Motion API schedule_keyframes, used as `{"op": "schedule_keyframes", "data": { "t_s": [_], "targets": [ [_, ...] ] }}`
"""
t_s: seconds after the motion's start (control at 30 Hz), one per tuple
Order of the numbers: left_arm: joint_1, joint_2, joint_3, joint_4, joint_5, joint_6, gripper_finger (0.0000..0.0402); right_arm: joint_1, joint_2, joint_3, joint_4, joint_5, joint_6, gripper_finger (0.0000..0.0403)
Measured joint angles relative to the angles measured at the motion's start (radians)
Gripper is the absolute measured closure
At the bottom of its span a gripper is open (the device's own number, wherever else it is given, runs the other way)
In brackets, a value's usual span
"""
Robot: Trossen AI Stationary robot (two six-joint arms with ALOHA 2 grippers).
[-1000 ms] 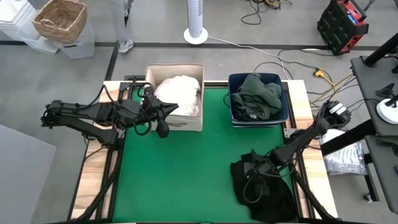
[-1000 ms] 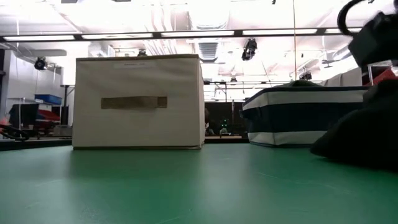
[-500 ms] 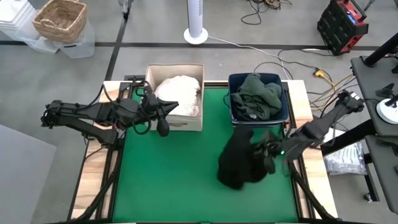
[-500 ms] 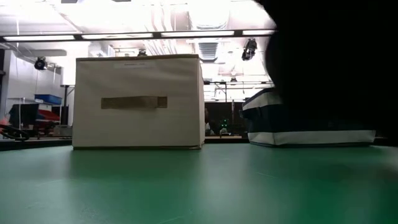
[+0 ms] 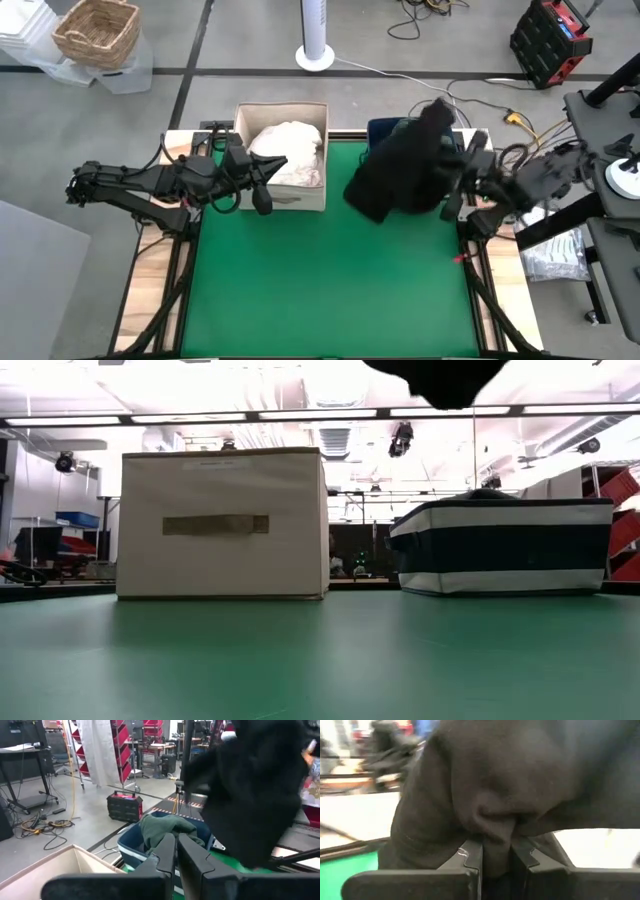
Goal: Sort clothes
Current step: Put the black shirt into the blue laundry bin
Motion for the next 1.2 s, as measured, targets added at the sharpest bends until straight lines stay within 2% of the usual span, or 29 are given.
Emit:
{"op": "schedule_keyframes", "data": {
  "t_s": [0.17,0.33,0.43,0.63,0.8,0.9,1.03,1.2],
  "targets": [
    [0.000,0.000,0.000,0.008,0.000,0.000,0.0402,-0.056,0.049,0.131,0.002,0.129,-0.176,0.0366],
    [0.000,0.000,0.000,0.008,-0.015,0.000,0.0402,-0.146,0.083,0.181,0.001,0.240,-0.237,0.0366],
    [0.000,0.000,0.000,0.008,-0.016,0.008,0.0402,-0.214,0.093,0.182,0.000,0.273,-0.222,0.0366],
    [0.000,0.000,0.000,0.009,-0.016,0.008,0.0402,-0.374,0.134,0.182,-0.031,0.274,-0.179,0.0366],
    [0.000,0.000,0.000,0.010,-0.017,0.008,0.0402,-0.531,0.187,0.181,-0.165,0.266,-0.072,0.0366],
    [0.000,0.000,0.000,0.010,-0.017,0.008,0.0402,-0.632,0.226,0.181,-0.329,0.194,0.072,0.0366],
    [0.000,0.000,0.000,0.010,-0.017,0.008,0.0402,-0.778,0.299,0.164,-0.525,-0.029,0.274,0.0366],
    [0.000,0.000,0.000,0.010,-0.017,0.008,0.0402,-0.896,0.396,0.124,-0.542,-0.246,0.279,0.0366]
  ]
}}
